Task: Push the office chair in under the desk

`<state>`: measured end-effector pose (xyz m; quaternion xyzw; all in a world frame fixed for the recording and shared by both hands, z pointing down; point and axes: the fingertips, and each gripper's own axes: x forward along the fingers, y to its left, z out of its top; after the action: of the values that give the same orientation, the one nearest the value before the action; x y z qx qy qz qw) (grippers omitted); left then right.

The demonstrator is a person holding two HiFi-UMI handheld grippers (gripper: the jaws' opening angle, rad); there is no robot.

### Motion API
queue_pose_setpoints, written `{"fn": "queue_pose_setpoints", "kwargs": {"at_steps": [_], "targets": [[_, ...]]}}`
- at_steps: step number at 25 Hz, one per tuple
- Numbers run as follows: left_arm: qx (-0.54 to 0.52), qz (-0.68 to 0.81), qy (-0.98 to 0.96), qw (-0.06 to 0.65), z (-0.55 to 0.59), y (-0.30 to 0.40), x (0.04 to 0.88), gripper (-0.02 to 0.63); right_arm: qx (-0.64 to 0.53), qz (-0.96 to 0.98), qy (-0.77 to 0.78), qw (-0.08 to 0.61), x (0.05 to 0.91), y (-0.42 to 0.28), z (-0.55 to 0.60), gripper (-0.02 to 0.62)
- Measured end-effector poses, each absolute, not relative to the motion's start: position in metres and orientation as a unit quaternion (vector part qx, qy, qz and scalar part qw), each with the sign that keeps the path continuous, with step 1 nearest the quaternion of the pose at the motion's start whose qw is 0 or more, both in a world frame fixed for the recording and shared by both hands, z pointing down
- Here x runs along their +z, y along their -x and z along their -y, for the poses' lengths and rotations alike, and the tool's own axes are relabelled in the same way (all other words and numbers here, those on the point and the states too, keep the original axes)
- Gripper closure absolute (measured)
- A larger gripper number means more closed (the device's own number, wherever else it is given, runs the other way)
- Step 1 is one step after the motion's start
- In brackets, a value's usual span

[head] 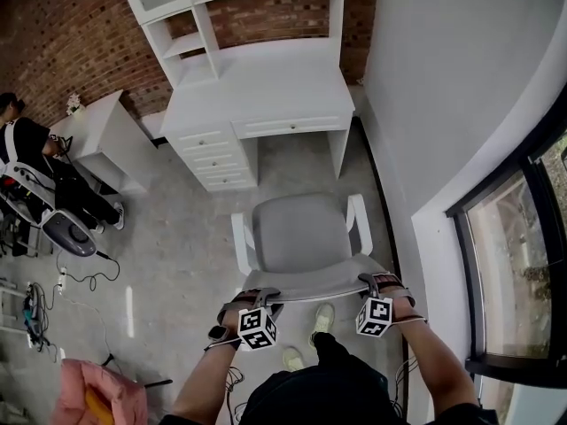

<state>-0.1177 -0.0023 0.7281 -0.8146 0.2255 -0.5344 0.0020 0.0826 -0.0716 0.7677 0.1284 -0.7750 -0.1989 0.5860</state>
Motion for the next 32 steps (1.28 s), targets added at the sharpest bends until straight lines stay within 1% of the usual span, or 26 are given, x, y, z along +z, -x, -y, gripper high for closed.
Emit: {"fn": "queue_pose_setpoints", "kwargs": {"at_steps": [11,24,32], "targets": [[-0.560,-0.246,0.791,-0.030,0.092,0.147,0.736,0.488,-0.207,0.782,-0.102,0.579,0.772,-0.057,0.149,0.480],[-0.570,-0.264,0.778,-0.031,0.192,0.167,0.739,0.477,-0.208,0.784,-0.112,0.574,0.773,-0.038,0.240,0.480],[-0.567,-0.253,0.784,-0.031,0.255,0.176,0.740,0.471,-0.195,0.778,-0.114,0.587,0.776,-0.031,0.303,0.480]]}}
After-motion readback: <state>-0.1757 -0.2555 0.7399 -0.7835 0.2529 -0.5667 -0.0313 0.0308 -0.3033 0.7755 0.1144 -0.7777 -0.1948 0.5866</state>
